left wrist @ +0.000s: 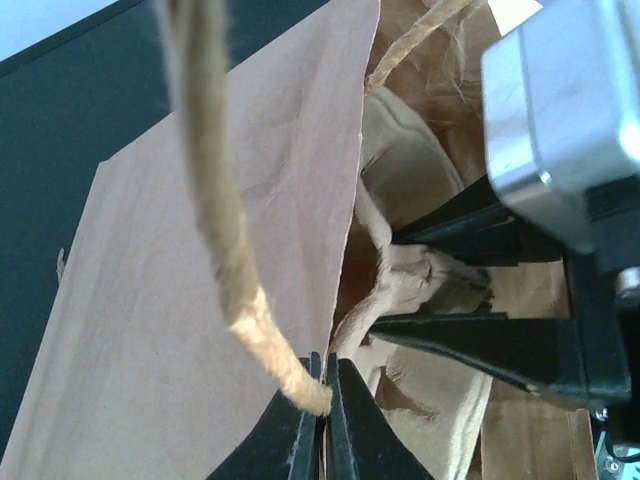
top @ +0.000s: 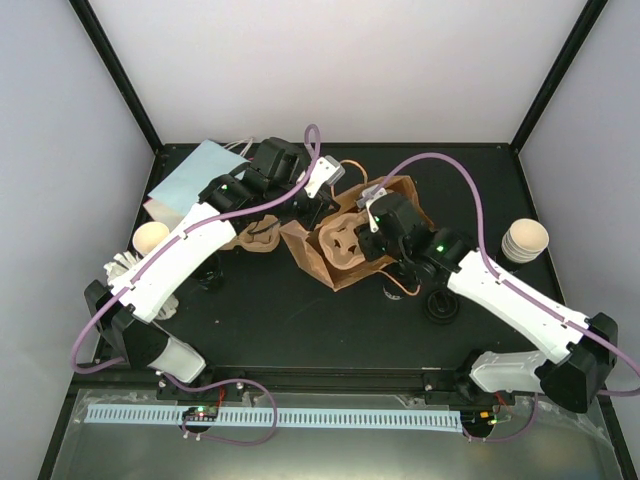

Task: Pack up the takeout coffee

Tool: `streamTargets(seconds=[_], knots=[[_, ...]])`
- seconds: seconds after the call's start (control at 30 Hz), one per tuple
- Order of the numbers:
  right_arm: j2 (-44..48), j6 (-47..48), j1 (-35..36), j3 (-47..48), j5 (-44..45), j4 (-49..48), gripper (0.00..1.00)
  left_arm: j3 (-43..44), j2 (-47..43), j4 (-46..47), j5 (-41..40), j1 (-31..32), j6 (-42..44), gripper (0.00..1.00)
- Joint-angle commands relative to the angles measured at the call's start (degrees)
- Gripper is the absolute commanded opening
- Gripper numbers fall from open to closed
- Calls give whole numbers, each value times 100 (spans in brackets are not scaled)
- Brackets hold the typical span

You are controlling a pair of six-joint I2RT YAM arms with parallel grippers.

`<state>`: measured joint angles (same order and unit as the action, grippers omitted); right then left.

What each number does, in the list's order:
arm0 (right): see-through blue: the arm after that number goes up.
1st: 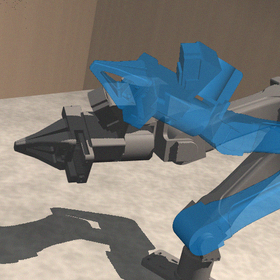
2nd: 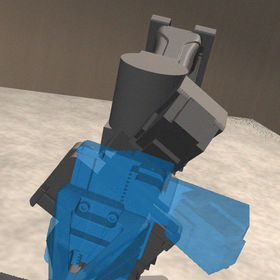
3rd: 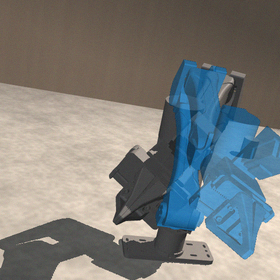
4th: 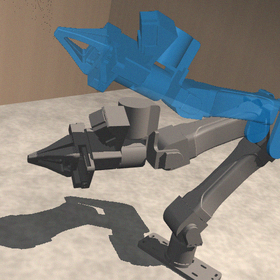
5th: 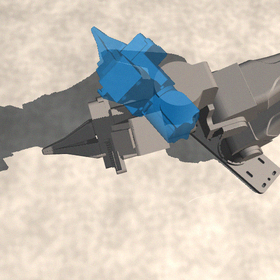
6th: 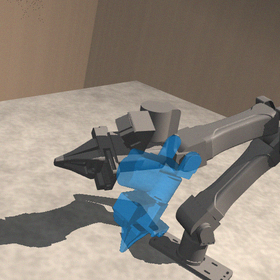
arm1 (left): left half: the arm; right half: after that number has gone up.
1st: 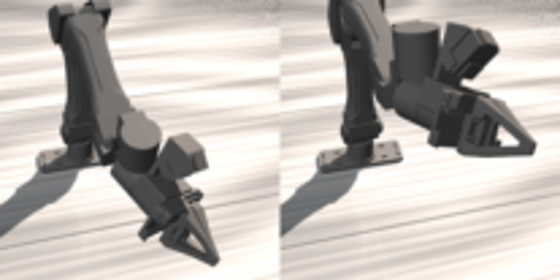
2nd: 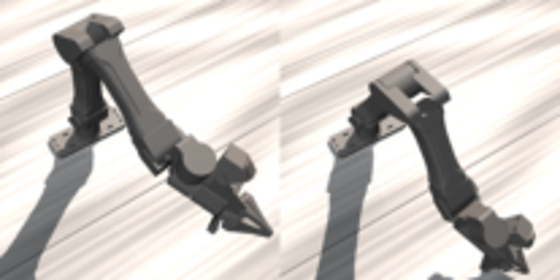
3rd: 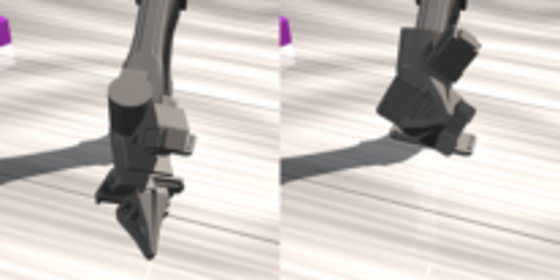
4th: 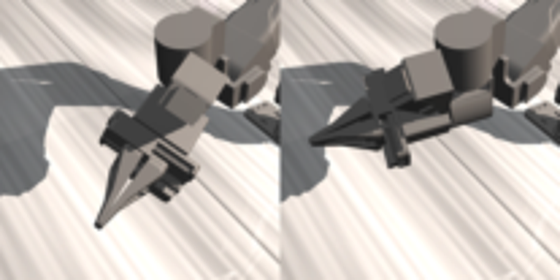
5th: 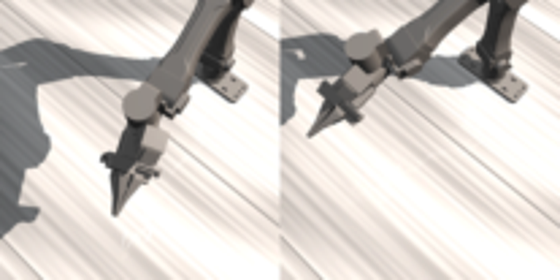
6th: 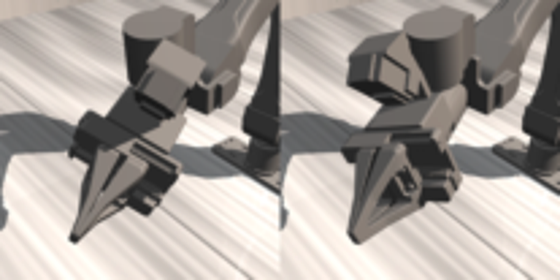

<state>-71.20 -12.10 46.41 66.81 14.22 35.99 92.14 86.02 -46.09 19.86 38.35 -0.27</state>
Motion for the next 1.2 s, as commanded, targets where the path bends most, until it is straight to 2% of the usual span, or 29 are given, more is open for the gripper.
streamTargets(seconds=[0.0,0.3,0.67,0.97,1.17], knots=[[-70,0,99,-86,48,-244,36,191,-69,198,185,35,-225,1],[49,70,186,-750,5,-1073,35,194,-28,285,282,41,-385,2],[-123,255,194,-1027,104,-1672,39,126,-68,376,629,73,-401,1],[-346,375,208,-828,352,-1461,39,71,-110,416,389,204,-263,1],[-422,348,202,-711,141,-1281,39,44,-125,392,275,269,-140,2]])
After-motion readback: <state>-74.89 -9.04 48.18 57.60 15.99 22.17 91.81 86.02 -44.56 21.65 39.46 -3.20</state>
